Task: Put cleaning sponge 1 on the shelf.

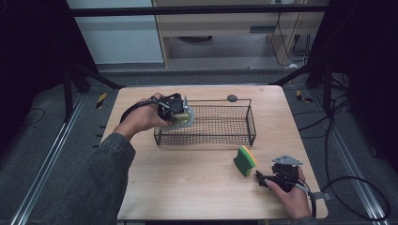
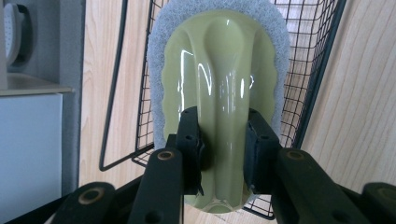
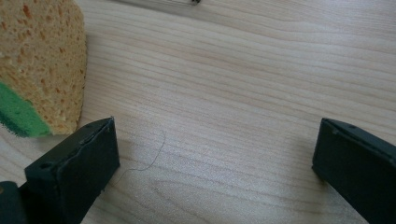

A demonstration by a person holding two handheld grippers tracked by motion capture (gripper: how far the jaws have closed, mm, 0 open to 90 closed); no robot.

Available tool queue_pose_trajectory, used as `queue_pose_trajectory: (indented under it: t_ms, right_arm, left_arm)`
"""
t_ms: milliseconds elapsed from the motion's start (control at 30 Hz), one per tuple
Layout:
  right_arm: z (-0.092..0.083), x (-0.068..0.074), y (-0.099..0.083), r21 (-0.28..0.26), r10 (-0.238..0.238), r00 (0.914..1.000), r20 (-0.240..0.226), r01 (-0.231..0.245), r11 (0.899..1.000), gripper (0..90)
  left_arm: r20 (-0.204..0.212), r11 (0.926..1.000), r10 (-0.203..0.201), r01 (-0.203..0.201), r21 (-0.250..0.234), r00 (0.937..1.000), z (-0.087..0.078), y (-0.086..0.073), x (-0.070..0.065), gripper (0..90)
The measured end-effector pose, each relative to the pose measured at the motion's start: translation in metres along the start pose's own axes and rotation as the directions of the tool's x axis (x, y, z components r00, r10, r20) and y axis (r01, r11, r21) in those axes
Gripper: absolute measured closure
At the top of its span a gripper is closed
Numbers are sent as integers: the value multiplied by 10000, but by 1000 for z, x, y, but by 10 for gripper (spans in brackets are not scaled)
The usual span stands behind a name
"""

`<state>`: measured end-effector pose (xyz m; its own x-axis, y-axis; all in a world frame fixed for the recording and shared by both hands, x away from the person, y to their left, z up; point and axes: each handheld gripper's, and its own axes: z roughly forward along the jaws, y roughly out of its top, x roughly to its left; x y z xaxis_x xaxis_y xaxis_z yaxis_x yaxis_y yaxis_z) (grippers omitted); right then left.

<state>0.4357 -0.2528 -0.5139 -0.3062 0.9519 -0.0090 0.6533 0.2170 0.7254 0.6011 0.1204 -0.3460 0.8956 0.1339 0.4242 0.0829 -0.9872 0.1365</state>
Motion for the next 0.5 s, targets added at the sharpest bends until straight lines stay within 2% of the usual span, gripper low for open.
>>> queue_pose_trajectory:
  t_ms: [500]
  right_arm:
    - [0,0,0,9,6,10000,-27,-6,10000,8]
  left_arm:
    - [312,9999,-111,107,134,9995,16,-8,-3,709]
